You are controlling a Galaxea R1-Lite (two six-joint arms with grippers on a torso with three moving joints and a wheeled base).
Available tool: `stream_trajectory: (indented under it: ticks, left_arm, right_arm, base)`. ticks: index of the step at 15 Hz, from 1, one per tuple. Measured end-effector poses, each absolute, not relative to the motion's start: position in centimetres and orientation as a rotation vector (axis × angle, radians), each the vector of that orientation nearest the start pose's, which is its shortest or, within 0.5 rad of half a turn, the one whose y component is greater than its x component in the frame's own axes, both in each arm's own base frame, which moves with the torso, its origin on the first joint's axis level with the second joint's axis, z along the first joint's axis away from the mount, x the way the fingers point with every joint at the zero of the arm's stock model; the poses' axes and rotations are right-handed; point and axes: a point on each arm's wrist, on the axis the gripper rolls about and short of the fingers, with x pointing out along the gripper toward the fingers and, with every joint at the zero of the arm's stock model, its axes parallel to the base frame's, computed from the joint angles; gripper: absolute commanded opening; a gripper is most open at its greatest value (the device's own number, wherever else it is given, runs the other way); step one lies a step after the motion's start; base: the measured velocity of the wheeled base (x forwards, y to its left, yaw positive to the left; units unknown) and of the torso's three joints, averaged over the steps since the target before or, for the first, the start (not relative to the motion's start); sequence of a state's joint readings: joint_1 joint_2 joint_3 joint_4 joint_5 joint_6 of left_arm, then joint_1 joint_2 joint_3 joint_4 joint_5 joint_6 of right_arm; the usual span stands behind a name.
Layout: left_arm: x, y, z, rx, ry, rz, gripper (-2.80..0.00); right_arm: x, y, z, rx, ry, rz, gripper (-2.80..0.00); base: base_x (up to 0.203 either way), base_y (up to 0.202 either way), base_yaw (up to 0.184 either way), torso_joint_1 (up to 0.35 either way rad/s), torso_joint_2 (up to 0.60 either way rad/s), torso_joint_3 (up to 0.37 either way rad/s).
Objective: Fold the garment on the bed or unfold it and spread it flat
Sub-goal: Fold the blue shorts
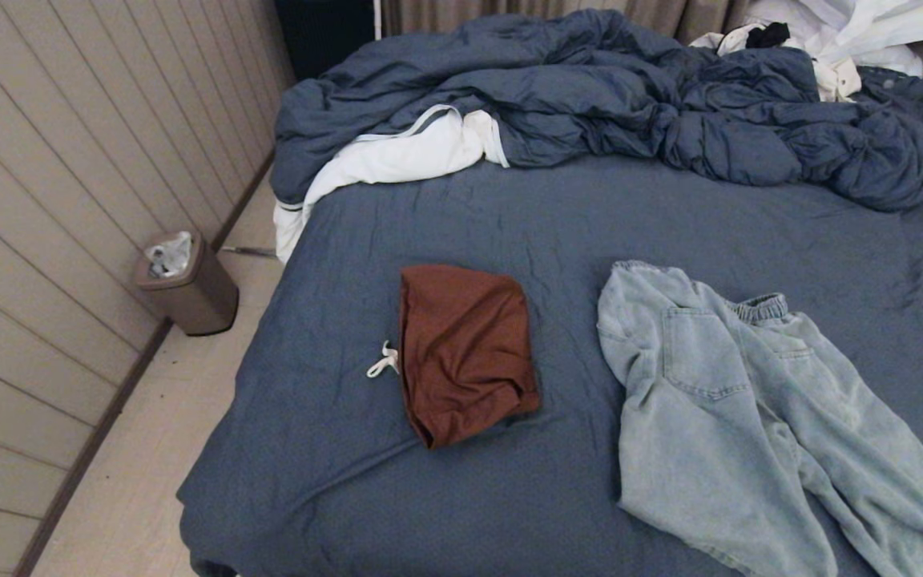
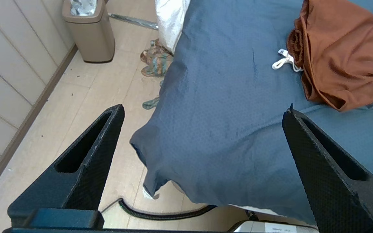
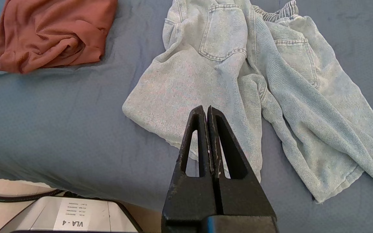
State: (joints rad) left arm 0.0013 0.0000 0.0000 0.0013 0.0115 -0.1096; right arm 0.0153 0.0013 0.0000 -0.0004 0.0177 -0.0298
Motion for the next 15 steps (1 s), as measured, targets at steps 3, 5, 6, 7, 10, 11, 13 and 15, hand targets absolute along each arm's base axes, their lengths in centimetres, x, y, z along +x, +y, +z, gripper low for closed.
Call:
stream_trajectory:
  ticks: [3, 5, 6, 7, 10, 11, 13, 15]
  left_arm:
    - [-2.3, 0.0, 7.5, -0.109, 0.001, 0.013, 0.0]
    - [-2.3, 0.0, 7.5, -0.109, 0.001, 0.013, 0.0]
    - [-2.3, 0.0, 7.5, -0.11, 0.001, 0.013, 0.0]
    - [-2.3, 0.0, 7.5, -0.109, 0.001, 0.013, 0.0]
    - [-2.3, 0.0, 7.5, -0.11, 0.001, 0.013, 0.0]
    - [-2.3, 0.0, 7.5, -0.11, 0.001, 0.013, 0.0]
    - [-2.3, 0.0, 7.5, -0.11, 0.001, 0.014, 0.0]
    - [-2.3, 0.0, 7.5, -0.11, 0.001, 0.013, 0.0]
  right_arm:
    - [-2.3, 0.0, 7.6, -0.029, 0.0, 0.034, -2.8]
    - [-2.3, 0.0, 7.6, -0.029, 0.001, 0.033, -2.8]
    - [-2.3, 0.0, 7.5, -0.029, 0.006, 0.032, -2.8]
    - [-2.3, 0.0, 7.5, -0.029, 0.012, 0.031, -2.8]
    - [-2.5, 0.0, 7.6, -0.027, 0.037, 0.032, -2.8]
    - [-2.5, 0.0, 7.8, -0.023, 0.04, 0.032, -2.8]
    - [-3.4, 0.0, 9.7, 0.007, 0.017, 0.045, -2.8]
    - [-4.9, 0.1, 12.3, 0.038, 0.022, 0.091, -2.8]
  base:
    - [0.0, 0.0, 0.0, 0.0, 0.0, 0.0]
    - [0.0, 0.0, 0.0, 0.0, 0.0, 0.0]
    - [0.0, 0.0, 0.0, 0.0, 0.0, 0.0]
    - [0.0, 0.0, 0.0, 0.0, 0.0, 0.0]
    - [0.0, 0.0, 0.0, 0.0, 0.0, 0.0]
    - [0.0, 0.0, 0.0, 0.0, 0.0, 0.0]
    - [0.0, 0.0, 0.0, 0.0, 0.0, 0.0]
    - [0.0, 0.0, 0.0, 0.0, 0.0, 0.0]
